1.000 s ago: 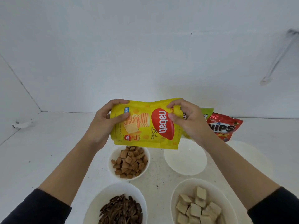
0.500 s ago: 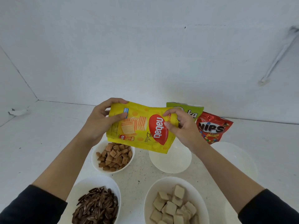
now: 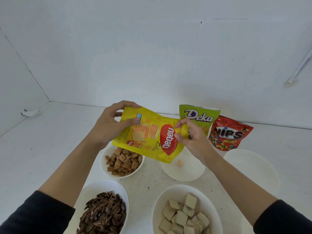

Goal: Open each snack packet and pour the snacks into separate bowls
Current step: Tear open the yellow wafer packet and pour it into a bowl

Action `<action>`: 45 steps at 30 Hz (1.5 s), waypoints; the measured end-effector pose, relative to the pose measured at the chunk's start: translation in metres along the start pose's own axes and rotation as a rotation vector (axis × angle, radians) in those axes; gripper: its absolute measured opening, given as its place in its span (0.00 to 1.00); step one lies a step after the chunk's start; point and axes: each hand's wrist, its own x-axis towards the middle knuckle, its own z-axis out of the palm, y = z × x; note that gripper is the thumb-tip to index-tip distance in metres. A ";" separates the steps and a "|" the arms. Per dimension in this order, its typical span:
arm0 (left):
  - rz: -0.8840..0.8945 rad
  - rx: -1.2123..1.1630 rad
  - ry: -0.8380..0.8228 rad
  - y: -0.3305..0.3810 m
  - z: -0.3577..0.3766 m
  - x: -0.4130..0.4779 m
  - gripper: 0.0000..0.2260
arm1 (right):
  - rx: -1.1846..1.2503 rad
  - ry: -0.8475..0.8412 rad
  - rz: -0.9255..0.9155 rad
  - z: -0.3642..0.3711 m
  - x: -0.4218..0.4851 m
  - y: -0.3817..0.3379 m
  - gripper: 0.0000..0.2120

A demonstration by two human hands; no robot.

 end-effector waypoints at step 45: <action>0.101 0.065 0.042 0.052 0.003 0.006 0.13 | 0.103 0.145 -0.054 -0.006 0.000 -0.022 0.20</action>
